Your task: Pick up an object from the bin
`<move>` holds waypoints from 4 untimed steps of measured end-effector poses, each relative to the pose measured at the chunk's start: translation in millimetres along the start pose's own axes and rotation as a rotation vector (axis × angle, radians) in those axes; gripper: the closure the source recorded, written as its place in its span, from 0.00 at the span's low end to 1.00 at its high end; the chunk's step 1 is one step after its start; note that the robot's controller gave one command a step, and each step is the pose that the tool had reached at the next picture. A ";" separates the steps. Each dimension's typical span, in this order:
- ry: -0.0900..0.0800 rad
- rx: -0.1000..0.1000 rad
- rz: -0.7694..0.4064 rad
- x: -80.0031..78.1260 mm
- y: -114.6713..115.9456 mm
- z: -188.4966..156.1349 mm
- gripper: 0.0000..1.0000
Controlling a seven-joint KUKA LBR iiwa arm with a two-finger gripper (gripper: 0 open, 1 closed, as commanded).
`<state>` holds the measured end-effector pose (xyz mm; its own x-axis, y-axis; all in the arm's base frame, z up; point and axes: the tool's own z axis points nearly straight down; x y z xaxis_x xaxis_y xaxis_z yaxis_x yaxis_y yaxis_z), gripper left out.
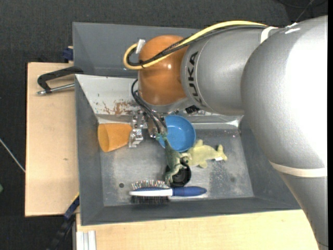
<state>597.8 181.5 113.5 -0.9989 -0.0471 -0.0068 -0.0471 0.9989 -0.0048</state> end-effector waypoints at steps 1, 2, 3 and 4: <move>0.000 -0.005 0.053 16.5 -47.2 -49.6 1.00; 0.011 -0.005 0.030 34.4 -42.3 -18.3 1.00; 0.007 -0.006 0.030 33.2 -42.3 -20.1 0.00; 0.009 -0.005 -0.221 108.0 -85.1 -27.8 0.00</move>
Offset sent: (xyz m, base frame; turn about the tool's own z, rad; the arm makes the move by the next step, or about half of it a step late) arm -0.0167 -0.0456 0.0452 0.0487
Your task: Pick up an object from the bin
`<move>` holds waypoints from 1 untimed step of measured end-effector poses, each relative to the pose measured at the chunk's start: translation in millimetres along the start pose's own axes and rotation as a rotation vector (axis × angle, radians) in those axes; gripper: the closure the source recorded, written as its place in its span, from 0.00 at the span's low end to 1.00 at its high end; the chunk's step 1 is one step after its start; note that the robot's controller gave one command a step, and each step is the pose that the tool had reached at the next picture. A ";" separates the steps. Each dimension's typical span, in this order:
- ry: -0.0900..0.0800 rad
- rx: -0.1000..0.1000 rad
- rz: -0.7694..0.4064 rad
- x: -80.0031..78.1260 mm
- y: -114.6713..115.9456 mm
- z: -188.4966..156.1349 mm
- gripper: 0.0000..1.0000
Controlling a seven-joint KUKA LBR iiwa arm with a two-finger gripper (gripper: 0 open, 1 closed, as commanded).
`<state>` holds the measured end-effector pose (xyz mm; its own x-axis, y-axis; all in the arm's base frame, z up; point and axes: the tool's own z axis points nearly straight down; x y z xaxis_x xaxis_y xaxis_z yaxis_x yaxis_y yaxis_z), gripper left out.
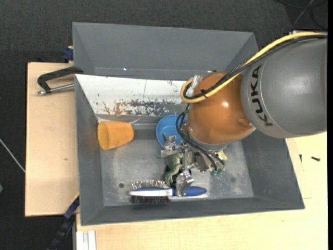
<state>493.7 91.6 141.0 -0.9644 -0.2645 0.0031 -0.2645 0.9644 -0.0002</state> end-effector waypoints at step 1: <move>-0.012 -0.002 -0.153 3.4 -80.2 49.1 0.00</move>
Offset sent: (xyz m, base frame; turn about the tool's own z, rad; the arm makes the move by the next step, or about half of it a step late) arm 0.0145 -0.0788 -0.0516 -0.1597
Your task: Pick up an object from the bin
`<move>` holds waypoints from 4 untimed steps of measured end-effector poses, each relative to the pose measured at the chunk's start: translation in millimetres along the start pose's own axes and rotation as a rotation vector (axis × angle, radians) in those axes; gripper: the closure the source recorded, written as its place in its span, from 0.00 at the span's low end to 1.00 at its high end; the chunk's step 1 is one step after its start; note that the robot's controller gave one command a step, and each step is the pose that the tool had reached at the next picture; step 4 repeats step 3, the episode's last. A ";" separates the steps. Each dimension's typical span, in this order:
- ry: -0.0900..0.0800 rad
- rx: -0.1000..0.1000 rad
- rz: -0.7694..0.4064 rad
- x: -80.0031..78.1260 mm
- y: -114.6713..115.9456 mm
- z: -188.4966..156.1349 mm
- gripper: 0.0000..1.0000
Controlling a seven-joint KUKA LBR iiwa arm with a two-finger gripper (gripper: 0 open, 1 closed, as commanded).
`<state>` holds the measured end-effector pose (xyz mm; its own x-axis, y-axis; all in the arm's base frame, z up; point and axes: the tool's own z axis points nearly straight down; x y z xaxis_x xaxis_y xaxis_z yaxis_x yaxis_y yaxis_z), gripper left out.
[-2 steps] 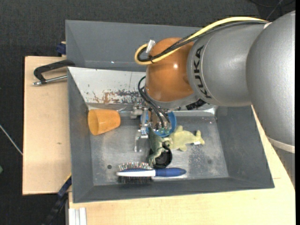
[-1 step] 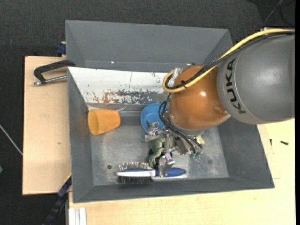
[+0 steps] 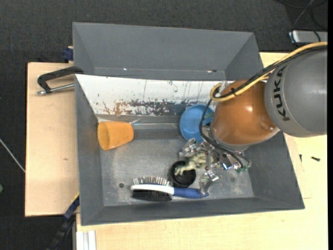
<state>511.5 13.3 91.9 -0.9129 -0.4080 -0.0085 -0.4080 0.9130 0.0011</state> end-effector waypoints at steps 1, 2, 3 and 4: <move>0.001 0.004 -0.004 0.4 -0.1 0.0 1.00; -0.004 0.004 -0.102 -4.8 15.1 -89.7 1.00; -0.003 0.004 -0.105 0.4 18.0 -145.5 1.00; -0.003 0.004 -0.105 0.4 18.0 -145.5 1.00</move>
Offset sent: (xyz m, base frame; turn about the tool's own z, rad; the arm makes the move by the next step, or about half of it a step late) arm 0.0000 0.0000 0.0000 0.0000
